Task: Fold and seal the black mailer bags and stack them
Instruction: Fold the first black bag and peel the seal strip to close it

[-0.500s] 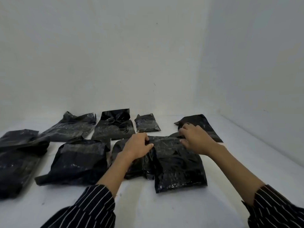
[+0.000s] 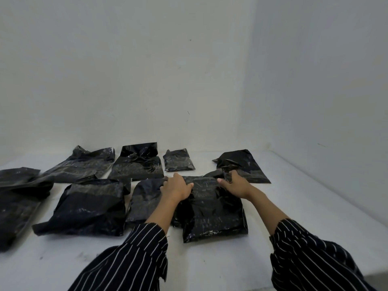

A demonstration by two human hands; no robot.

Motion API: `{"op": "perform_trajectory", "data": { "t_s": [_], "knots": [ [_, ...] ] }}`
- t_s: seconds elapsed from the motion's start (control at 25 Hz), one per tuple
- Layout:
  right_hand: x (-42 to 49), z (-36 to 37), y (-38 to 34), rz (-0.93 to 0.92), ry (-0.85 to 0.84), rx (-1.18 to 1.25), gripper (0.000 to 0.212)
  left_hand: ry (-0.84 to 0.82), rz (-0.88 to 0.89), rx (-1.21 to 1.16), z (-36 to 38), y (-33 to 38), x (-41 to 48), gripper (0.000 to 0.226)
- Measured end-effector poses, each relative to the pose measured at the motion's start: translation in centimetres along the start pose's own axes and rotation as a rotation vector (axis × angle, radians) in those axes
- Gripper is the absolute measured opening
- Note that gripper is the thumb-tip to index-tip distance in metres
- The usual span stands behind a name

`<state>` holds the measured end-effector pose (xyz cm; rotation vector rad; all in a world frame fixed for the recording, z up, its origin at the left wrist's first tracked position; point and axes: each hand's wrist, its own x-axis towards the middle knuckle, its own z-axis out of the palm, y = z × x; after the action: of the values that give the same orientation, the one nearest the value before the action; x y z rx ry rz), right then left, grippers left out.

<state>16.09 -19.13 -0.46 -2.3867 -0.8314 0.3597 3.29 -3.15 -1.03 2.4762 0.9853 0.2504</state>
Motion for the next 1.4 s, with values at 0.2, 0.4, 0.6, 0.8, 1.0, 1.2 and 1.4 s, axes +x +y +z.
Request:
{"op": "perform_trajectory", "data": {
  "t_s": [0.2,0.4,0.6,0.8,1.0,1.2,1.4],
  "knots": [
    [0.9,0.8,0.4,0.1,0.091,0.435,0.06,0.063,0.022,-0.305,0.6,-0.3,0.0,0.055],
    [1.0,-0.1,0.0,0.168,0.042,0.871,0.038,0.04,-0.068,-0.91,0.1,-0.3,-0.7,0.061],
    [-0.2,-2.2,-1.2,0.009,-0.006,1.142,0.011,0.045,-0.062,-1.242,-2.0,0.1,-1.4,0.067],
    [-3.2,-4.3,-3.8,-0.261,0.063,1.303,0.016,0.052,0.134,-1.324,-5.2,1.1,-3.4,0.036],
    [-6.4,-5.0,-4.7,-0.431,0.112,1.099,0.015,0.14,0.319,-1.376,-7.1,1.2,-5.3,0.015],
    [-7.7,-5.9,-5.0,-0.587,0.056,1.071,0.025,0.349,0.396,-1.248,-7.5,1.3,-5.7,0.007],
    [-8.4,-6.7,-5.1,-0.682,0.085,1.008,0.043,0.491,0.421,-1.147,-7.9,1.5,-5.6,0.01]
  ]
}}
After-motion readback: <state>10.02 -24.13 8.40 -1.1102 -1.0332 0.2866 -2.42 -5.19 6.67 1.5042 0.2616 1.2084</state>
